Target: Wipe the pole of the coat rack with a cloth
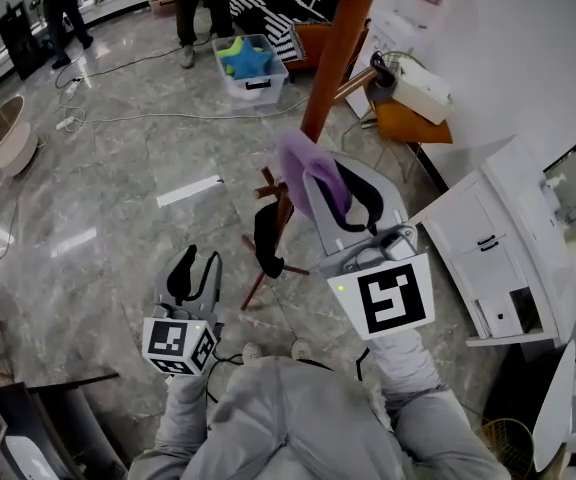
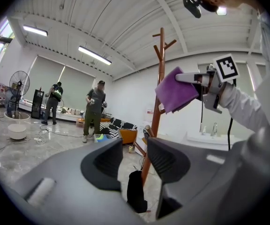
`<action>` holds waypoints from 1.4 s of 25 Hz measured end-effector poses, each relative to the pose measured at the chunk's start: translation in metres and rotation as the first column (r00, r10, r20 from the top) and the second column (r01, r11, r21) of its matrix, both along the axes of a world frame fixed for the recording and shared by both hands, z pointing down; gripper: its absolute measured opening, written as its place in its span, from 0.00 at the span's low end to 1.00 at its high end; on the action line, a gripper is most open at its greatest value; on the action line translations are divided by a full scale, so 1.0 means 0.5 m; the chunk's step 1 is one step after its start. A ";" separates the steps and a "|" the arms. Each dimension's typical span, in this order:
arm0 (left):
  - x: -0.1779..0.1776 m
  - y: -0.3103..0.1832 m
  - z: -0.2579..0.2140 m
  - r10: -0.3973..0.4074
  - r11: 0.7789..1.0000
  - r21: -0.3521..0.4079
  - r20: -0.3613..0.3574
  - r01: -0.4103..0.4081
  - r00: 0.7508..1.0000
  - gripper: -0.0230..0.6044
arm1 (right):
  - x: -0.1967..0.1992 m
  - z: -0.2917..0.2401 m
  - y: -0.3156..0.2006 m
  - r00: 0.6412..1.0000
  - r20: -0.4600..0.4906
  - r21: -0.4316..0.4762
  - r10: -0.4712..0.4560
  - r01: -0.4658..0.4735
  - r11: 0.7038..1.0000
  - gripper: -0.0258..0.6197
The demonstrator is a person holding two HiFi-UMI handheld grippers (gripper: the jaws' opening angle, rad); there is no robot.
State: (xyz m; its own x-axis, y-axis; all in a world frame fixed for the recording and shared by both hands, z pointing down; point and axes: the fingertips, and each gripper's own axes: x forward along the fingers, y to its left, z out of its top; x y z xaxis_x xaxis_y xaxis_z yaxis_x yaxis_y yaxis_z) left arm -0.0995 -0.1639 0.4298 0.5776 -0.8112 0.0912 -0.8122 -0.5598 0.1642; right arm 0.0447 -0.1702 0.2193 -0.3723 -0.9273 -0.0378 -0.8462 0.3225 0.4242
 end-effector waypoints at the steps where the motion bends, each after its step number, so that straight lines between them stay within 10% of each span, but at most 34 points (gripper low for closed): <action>1: 0.005 -0.001 -0.002 0.003 1.000 0.002 0.001 -0.003 1.000 0.31 | 0.020 -0.016 0.003 1.000 0.005 0.017 0.020 -0.020 1.000 0.14; 15: 0.041 -0.020 -0.020 -0.009 1.000 0.022 0.000 0.009 1.000 0.31 | 0.162 -0.172 -0.030 0.991 -0.015 0.240 0.135 -0.127 0.962 0.14; 35: 0.035 -0.035 -0.017 -0.071 0.997 0.019 0.014 0.071 0.997 0.31 | 0.153 -0.088 -0.171 0.995 -0.085 0.109 0.061 -0.052 0.993 0.14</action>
State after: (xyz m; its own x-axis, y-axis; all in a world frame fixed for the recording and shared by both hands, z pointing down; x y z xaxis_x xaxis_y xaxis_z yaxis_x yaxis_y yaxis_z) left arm -0.0821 -0.1816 0.4214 0.5169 -0.8519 0.0841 -0.8524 -0.5032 0.1422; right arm 0.1210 -0.2560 0.1751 -0.3259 -0.9393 -0.1074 -0.8197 0.2242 0.5271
